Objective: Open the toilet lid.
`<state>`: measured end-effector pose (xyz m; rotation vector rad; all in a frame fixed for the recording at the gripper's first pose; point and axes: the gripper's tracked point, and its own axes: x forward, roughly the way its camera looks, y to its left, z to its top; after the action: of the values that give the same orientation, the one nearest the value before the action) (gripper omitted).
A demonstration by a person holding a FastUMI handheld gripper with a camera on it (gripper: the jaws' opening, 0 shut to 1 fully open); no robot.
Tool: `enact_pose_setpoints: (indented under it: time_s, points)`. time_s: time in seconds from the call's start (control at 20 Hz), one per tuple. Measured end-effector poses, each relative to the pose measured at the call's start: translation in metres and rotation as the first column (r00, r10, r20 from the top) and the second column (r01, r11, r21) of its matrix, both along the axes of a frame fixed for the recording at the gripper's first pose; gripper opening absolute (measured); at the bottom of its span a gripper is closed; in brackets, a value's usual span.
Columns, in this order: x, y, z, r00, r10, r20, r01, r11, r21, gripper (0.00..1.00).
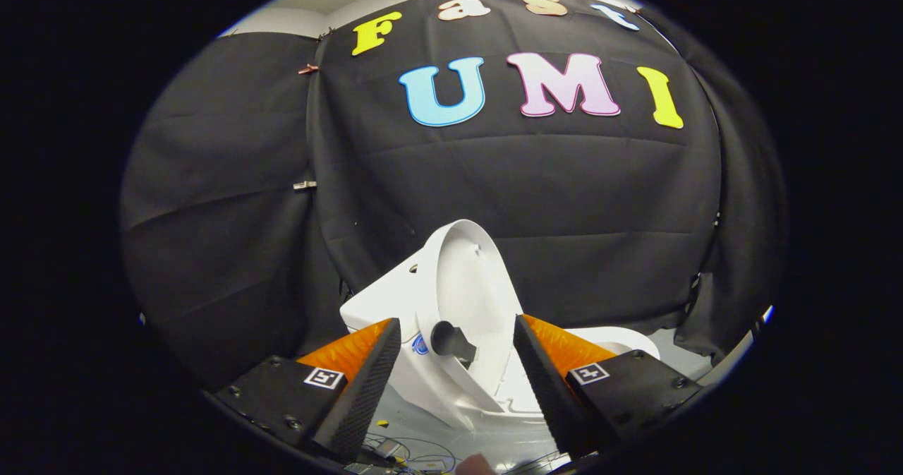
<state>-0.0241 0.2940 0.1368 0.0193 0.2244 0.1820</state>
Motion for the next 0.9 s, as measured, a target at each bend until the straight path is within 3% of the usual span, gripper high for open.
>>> enact_pose_setpoints:
  time_s: [0.25,0.75,0.9]
  points:
    - [-0.008,-0.044,0.002,1.0,-0.001,0.009,0.001,0.998,0.064,1.0]
    - [0.018,-0.145,-0.023,0.998,-0.064,0.029,0.064,0.998,0.025,1.0]
    - [0.026,-0.18,-0.024,0.99,-0.101,0.097,0.099,0.995,0.024,1.0]
